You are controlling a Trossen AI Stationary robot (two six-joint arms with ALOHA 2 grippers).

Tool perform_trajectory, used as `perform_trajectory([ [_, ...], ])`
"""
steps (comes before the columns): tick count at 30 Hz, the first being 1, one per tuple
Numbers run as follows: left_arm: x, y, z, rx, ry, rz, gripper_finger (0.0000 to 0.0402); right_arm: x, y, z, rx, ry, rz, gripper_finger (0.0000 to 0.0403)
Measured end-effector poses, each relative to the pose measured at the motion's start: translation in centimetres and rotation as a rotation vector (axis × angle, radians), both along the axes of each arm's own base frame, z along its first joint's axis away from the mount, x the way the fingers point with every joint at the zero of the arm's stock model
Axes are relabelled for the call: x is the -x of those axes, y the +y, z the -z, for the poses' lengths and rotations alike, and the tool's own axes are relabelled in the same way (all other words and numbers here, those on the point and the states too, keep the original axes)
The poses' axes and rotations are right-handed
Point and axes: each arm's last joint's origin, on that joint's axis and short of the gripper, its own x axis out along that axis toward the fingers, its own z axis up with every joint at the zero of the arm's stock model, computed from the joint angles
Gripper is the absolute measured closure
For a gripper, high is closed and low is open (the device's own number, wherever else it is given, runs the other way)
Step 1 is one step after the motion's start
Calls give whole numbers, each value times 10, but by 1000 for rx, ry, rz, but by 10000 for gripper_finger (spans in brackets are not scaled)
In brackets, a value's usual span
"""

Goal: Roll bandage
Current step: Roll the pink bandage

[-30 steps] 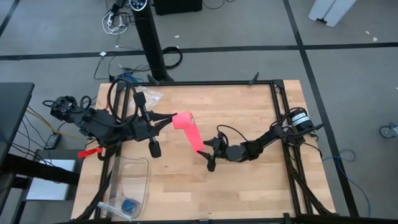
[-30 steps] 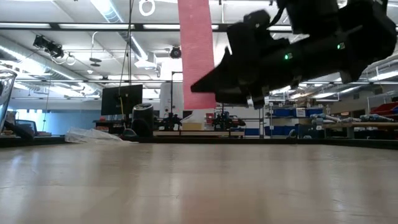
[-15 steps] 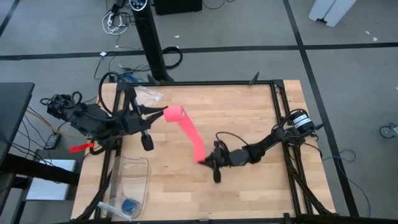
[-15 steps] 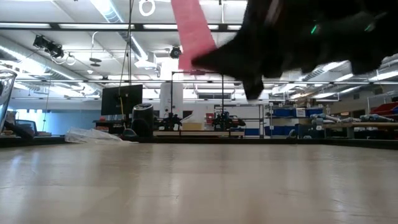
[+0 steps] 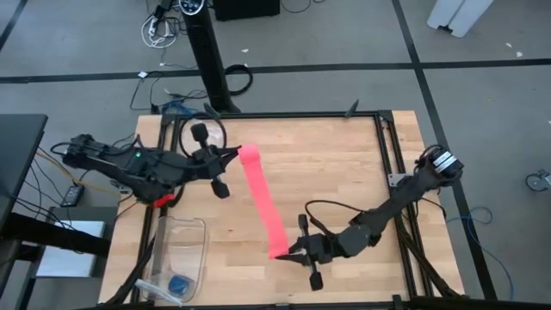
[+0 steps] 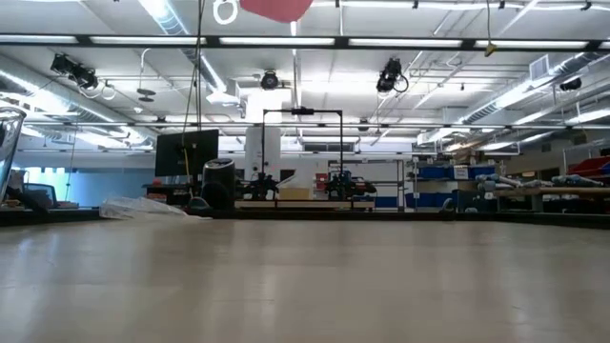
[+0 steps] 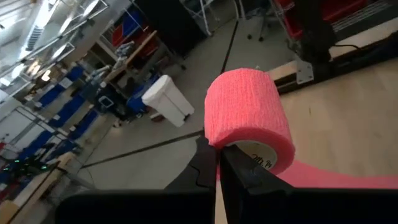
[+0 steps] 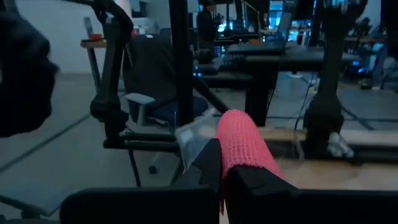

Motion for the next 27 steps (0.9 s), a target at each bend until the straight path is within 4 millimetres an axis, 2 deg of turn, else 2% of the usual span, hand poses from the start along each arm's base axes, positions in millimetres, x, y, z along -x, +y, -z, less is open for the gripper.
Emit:
perform_trajectory([
  [4,-6,11,38,-6,39,-29,393,-1,0,-42,59,-19,18,402],
  [8,-12,16,77,-37,97,-52,393,-2,-8,-74,125,-33,115,402],
  [13,-15,18,115,-21,85,-15,393,-4,-19,-117,183,-86,198,402],
  [21,-17,10,140,1,87,23,393,-5,-48,-173,268,-181,379,403],
  [27,-32,-1,154,-48,127,60,393,-12,-77,-190,303,-195,468,403],
])
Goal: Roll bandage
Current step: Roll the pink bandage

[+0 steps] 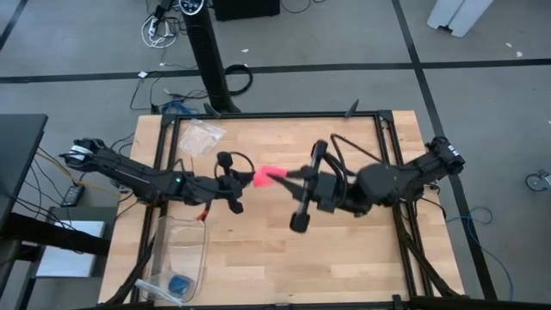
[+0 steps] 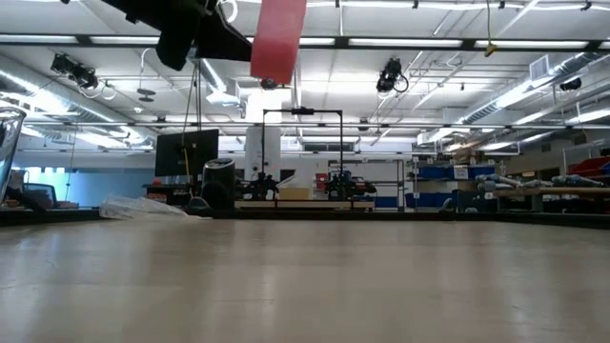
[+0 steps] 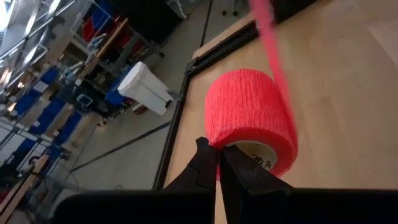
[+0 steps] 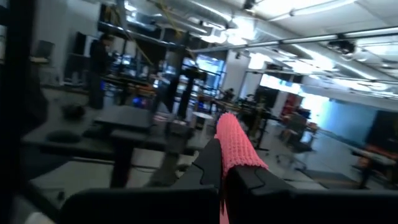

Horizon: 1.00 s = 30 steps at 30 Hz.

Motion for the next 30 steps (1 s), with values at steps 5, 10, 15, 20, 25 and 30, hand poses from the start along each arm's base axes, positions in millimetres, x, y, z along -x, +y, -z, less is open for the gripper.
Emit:
perform_trajectory([
  [5,-10,-11,13,-23,24,32,393,-9,-21,1,4,6,64,403],
  [10,-13,-26,16,-27,21,87,393,-16,-42,1,12,6,98,403],
  [15,-13,-43,13,-23,0,146,393,-22,-67,1,19,5,152,403],
  [20,-14,-57,11,-38,-15,195,393,-30,-93,5,-11,11,185,403],
  [25,-17,-72,-1,-49,-41,241,393,-37,-122,17,-72,72,178,403],
  [30,-19,-80,-17,-28,-89,261,393,-44,-147,43,-103,152,215,403],
])
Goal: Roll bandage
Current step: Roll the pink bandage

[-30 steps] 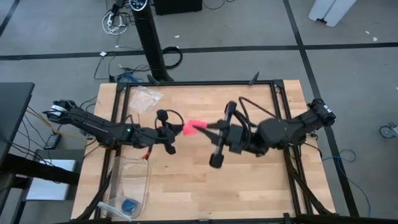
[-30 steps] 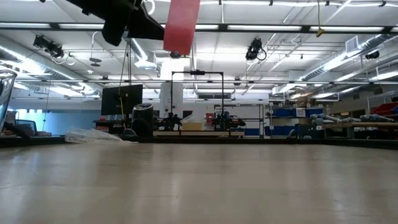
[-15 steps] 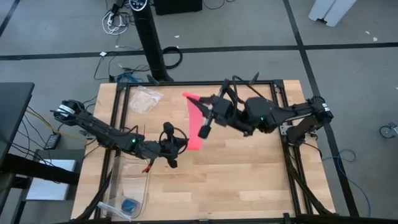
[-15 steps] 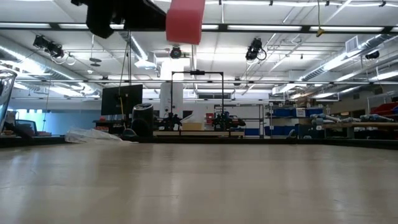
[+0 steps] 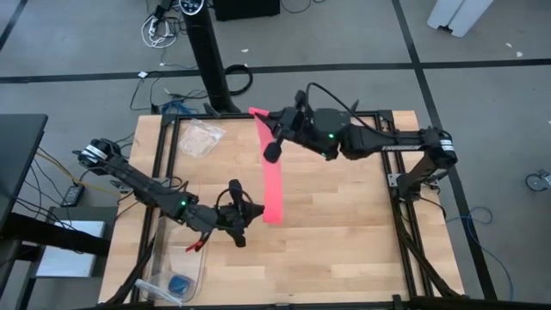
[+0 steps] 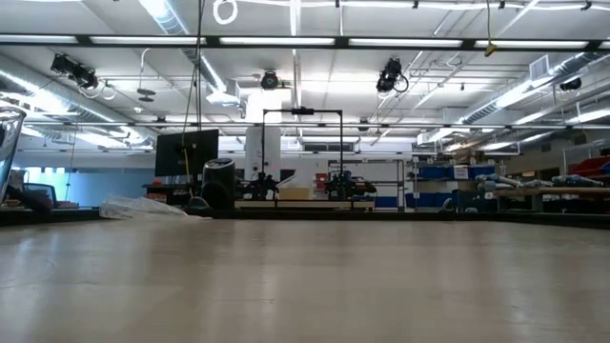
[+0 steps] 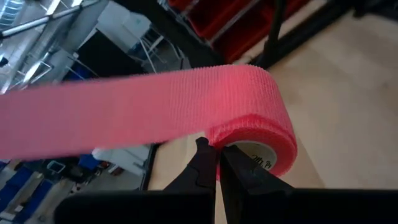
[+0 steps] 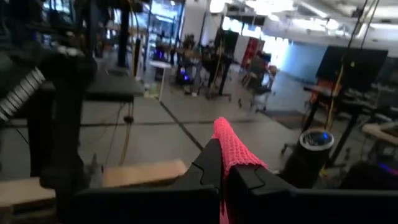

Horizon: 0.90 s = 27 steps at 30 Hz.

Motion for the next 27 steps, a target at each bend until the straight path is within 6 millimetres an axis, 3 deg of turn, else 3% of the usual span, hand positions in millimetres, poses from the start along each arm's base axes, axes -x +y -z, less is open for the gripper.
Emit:
perform_trajectory([
  [7,0,-11,-20,38,-52,30,393,-6,-33,46,-81,94,-33,403],
  [13,-1,-11,-28,73,-74,27,393,-7,-46,82,-204,151,-116,388],
  [18,-1,-12,-30,101,-84,23,393,-6,-48,91,-301,184,-148,349],
  [27,-1,-11,-29,122,-84,19,393,-5,-49,94,-564,95,-110,245],
])
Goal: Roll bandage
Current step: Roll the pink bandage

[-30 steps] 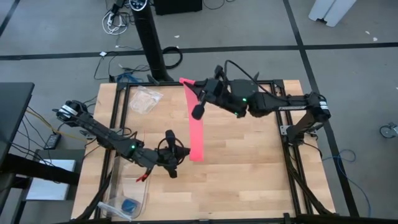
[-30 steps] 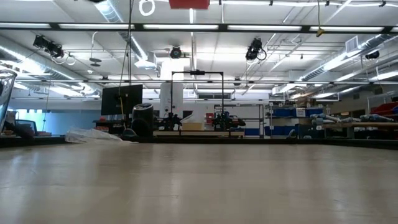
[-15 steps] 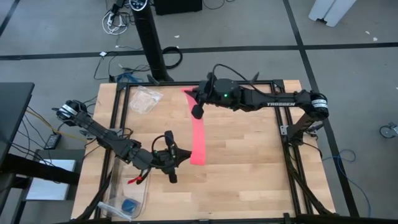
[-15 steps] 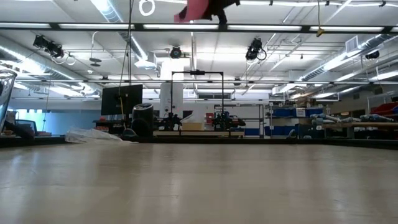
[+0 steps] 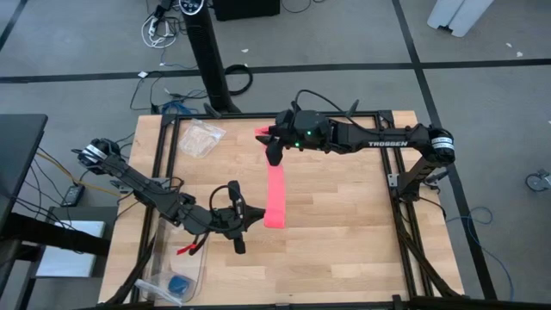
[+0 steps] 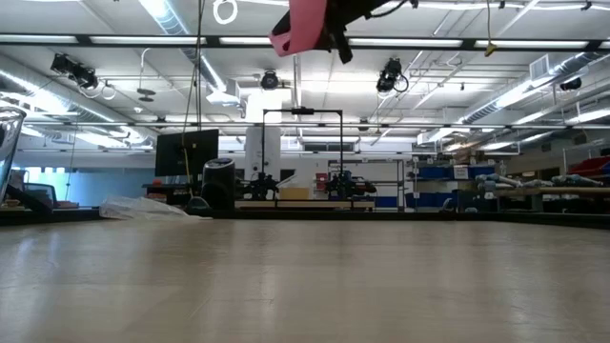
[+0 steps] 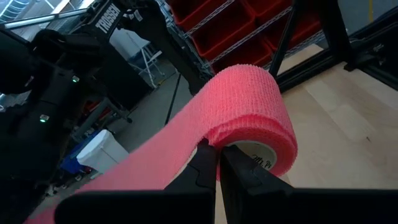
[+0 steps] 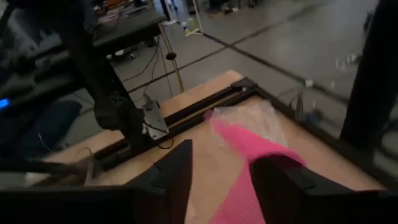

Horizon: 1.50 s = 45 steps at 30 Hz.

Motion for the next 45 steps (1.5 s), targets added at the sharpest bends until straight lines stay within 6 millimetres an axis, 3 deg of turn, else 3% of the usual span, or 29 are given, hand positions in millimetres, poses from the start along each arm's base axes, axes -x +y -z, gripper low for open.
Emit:
perform_trajectory([
  [6,0,0,0,3,0,0,393,2,-3,4,-135,5,5,200],
  [13,1,1,-2,47,-13,-4,393,5,0,-1,-92,22,-109,188],
  [19,10,6,-15,119,-56,-8,393,44,13,-28,53,119,-166,205],
  [22,19,11,-25,162,-83,-10,393,62,29,-24,99,154,-216,218],
  [25,27,16,-35,189,-116,-9,393,74,47,1,113,110,-280,231],
  [35,43,26,-55,215,-187,-4,393,94,116,123,186,-240,-375,244],
  [41,43,27,-65,199,-181,-7,393,81,143,161,217,-274,-314,240],
  [45,43,27,-70,197,-179,-6,393,67,144,176,209,-243,-263,218],
])
